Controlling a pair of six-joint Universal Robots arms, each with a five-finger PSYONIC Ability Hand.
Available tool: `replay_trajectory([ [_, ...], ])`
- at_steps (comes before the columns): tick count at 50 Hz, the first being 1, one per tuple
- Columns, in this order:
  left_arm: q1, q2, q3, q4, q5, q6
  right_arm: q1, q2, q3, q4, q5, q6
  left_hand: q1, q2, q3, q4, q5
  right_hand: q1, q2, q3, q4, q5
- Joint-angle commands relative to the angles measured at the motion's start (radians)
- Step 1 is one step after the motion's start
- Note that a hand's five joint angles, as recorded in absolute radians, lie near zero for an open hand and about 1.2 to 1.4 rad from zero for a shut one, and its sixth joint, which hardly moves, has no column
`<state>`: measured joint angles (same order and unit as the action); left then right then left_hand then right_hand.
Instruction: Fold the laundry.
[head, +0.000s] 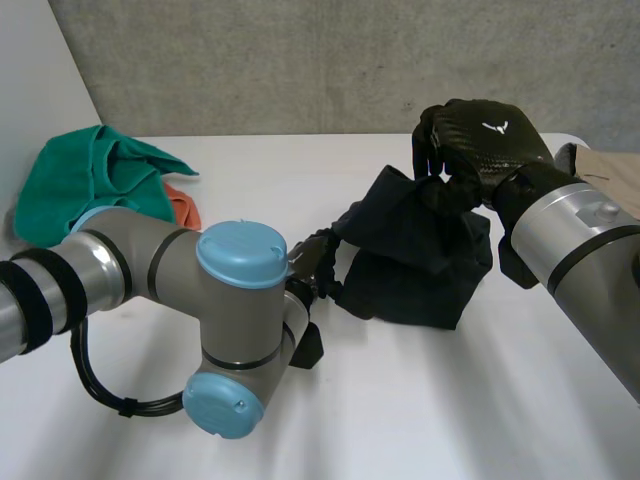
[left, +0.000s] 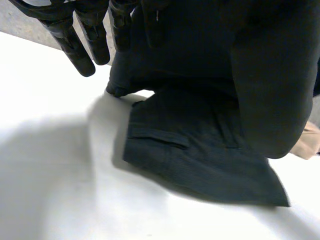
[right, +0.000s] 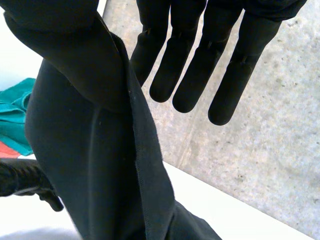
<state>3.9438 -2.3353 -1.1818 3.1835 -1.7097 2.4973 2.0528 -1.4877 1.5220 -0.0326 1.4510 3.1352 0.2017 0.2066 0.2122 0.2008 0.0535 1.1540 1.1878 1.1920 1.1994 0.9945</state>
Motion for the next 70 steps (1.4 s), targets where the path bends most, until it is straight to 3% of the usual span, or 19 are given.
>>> replay_trajectory([
  [1, 0.031, 0.014, -0.021, 0.003, -0.005, 0.115, -0.025, 0.021, 0.010, -0.049, -0.009, 0.009, -0.027, -0.032, -0.038, -0.026, -0.054, 0.242, 0.208, 0.204, 0.197, 0.227],
  [12, 0.156, 0.152, -0.128, 0.042, -0.122, 0.178, -0.023, -0.042, -0.032, -0.039, -0.041, 0.003, -0.027, -0.032, -0.038, -0.026, -0.054, 0.242, 0.208, 0.204, 0.197, 0.227],
  [17, 0.215, 0.157, -0.122, 0.068, -0.093, 0.244, -0.017, -0.091, -0.051, -0.038, -0.063, 0.008, -0.027, -0.032, -0.038, -0.026, -0.054, 0.242, 0.208, 0.204, 0.197, 0.227],
  [20, 0.226, 0.137, -0.098, 0.088, -0.024, 0.294, -0.003, -0.115, -0.065, -0.038, -0.081, 0.008, -0.027, -0.032, -0.038, -0.026, -0.054, 0.242, 0.208, 0.204, 0.197, 0.227],
  [26, 0.172, 0.071, -0.024, 0.105, 0.139, 0.350, 0.036, -0.143, -0.114, -0.010, -0.096, 0.020, -0.027, -0.032, -0.038, -0.026, -0.054, 0.242, 0.208, 0.204, 0.197, 0.227],
  [36, 0.029, -0.050, 0.154, 0.082, 0.145, 0.362, 0.072, -0.189, -0.195, 0.048, -0.107, 0.025, -0.027, -0.032, -0.038, -0.026, -0.054, 0.242, 0.208, 0.204, 0.197, 0.227],
  [39, 0.009, -0.078, 0.179, 0.064, 0.128, 0.373, 0.066, -0.200, -0.206, 0.045, -0.103, 0.032, 0.240, 0.235, 0.229, 0.241, 0.213, 0.242, 0.208, 0.204, 0.197, 0.227],
  [41, 0.002, -0.090, 0.197, 0.029, 0.121, 0.382, 0.050, -0.201, -0.213, 0.042, -0.100, 0.042, 0.816, 0.812, 0.806, 0.817, 0.790, 0.242, 0.208, 0.204, 0.197, 0.227],
  [43, 0.002, -0.078, 0.214, -0.009, 0.107, 0.405, 0.026, -0.198, -0.215, 0.040, -0.098, 0.049, 1.193, 1.188, 1.182, 1.194, 1.166, 0.242, 0.208, 0.204, 0.197, 0.227],
  [51, 0.109, 0.129, 0.234, -0.073, 0.027, 0.548, -0.085, -0.114, -0.195, 0.023, -0.106, 0.052, 1.195, 1.190, 1.184, 1.195, 1.168, 0.242, 0.208, 0.204, 0.197, 0.227],
  [55, 0.170, 0.252, 0.284, -0.008, 0.074, 0.655, -0.108, -0.034, -0.180, -0.004, -0.109, 0.054, 1.195, 1.190, 1.184, 1.195, 1.168, 0.242, 0.208, 0.204, 0.197, 0.227],
  [58, 0.167, 0.272, 0.397, 0.025, 0.162, 0.733, -0.095, 0.038, -0.172, -0.010, -0.110, 0.059, 1.195, 1.190, 1.184, 1.195, 1.168, 0.242, 0.208, 0.204, 0.197, 0.227],
  [62, 0.141, 0.254, 0.539, 0.032, 0.193, 0.790, -0.068, 0.099, -0.160, -0.007, -0.116, 0.062, 1.195, 1.190, 1.184, 1.195, 1.168, -0.706, -0.740, -0.744, -0.752, -0.721],
  [64, 0.126, 0.238, 0.593, 0.042, 0.197, 0.807, -0.065, 0.119, -0.160, -0.004, -0.116, 0.062, 1.195, 1.190, 1.184, 1.195, 1.168, -0.952, -0.986, -0.990, -0.997, -0.967],
  [68, 0.068, 0.185, 0.711, 0.110, 0.265, 0.822, -0.086, 0.148, -0.160, 0.013, -0.110, 0.057, 1.195, 1.190, 1.184, 1.195, 1.168, -0.980, -1.013, -1.017, -1.025, -0.994],
  [70, 0.029, 0.153, 0.725, 0.134, 0.350, 0.815, -0.120, 0.148, -0.158, 0.020, -0.110, 0.052, 1.195, 1.190, 1.184, 1.195, 1.168, -0.980, -1.013, -1.017, -1.025, -0.994],
])
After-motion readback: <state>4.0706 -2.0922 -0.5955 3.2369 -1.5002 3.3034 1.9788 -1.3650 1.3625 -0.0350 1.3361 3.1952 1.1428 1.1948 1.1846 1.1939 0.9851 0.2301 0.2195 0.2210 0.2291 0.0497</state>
